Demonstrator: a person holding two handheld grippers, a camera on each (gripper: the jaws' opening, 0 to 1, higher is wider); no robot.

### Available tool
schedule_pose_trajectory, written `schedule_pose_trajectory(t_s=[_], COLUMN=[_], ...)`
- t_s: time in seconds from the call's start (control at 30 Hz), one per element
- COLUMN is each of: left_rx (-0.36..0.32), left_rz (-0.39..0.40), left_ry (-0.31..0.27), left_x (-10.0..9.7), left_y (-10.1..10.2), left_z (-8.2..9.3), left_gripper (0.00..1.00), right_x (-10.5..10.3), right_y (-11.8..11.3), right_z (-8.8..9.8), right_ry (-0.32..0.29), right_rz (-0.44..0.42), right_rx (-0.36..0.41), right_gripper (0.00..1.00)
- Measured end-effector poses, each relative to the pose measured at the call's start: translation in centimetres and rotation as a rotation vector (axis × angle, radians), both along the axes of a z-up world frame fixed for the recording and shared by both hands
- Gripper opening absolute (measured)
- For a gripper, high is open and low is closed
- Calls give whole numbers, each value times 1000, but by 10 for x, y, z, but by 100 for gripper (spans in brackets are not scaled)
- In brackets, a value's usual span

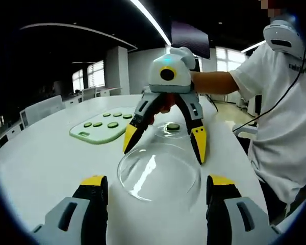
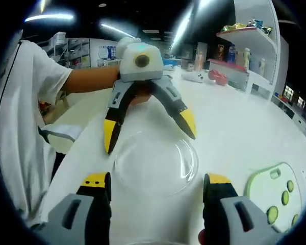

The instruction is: Open the petri dish lid, add cucumber slices into the petri dish, and close the lid

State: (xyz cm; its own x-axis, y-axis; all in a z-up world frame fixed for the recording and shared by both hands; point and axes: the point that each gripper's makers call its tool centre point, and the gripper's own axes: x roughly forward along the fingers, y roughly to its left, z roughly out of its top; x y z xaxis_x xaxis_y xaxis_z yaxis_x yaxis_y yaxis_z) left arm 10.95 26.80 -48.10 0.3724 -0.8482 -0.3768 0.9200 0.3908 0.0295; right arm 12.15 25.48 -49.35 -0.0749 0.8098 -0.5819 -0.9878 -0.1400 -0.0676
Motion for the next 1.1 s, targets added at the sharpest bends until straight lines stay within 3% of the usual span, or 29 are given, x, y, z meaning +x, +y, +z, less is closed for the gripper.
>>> schedule_pose_trajectory(t_s=[1.1], left_rx=[8], left_rz=[-28], left_ry=[6], left_x=[8], left_y=[-5], left_z=[-5], left_gripper=[72], right_x=[-3], right_y=[8], right_z=[1], right_ry=[0], right_rz=[28], right_rx=[11], right_gripper=[68])
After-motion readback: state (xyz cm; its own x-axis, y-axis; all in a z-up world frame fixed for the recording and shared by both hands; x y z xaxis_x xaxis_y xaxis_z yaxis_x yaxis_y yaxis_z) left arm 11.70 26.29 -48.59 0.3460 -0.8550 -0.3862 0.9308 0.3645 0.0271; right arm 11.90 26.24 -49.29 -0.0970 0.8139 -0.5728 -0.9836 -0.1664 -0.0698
